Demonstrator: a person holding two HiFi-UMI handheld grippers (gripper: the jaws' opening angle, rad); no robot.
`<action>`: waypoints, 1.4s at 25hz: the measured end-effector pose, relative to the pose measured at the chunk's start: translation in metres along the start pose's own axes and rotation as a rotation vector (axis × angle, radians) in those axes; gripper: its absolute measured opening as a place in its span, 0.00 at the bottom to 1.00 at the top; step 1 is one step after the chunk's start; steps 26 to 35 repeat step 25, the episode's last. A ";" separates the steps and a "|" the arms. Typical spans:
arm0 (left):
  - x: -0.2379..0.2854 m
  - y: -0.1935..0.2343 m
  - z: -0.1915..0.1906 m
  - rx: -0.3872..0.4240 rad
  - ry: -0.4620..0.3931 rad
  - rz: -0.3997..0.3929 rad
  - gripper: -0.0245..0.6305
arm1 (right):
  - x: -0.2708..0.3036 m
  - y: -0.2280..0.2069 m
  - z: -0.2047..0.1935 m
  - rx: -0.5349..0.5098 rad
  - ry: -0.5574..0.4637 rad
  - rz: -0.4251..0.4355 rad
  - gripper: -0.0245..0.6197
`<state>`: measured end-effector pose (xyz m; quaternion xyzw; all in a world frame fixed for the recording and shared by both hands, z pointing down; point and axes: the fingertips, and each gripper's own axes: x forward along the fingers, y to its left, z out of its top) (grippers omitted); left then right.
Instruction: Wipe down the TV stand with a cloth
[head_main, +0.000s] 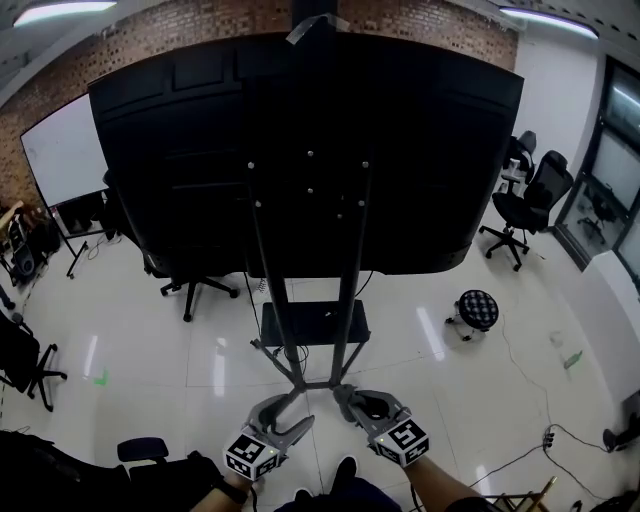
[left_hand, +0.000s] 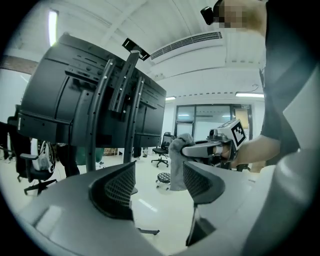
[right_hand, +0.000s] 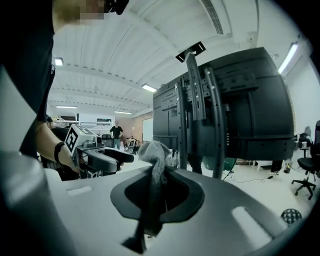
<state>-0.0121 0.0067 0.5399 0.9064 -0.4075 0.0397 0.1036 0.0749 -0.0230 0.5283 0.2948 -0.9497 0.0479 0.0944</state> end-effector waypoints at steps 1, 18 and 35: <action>-0.009 -0.007 0.003 0.007 -0.008 -0.011 0.53 | -0.006 0.010 0.001 0.003 -0.005 -0.007 0.07; -0.095 -0.065 0.034 -0.005 -0.109 -0.044 0.53 | -0.078 0.097 0.018 0.028 -0.064 -0.037 0.07; -0.090 -0.074 0.044 0.011 -0.121 -0.023 0.53 | -0.090 0.092 0.033 -0.004 -0.080 0.001 0.07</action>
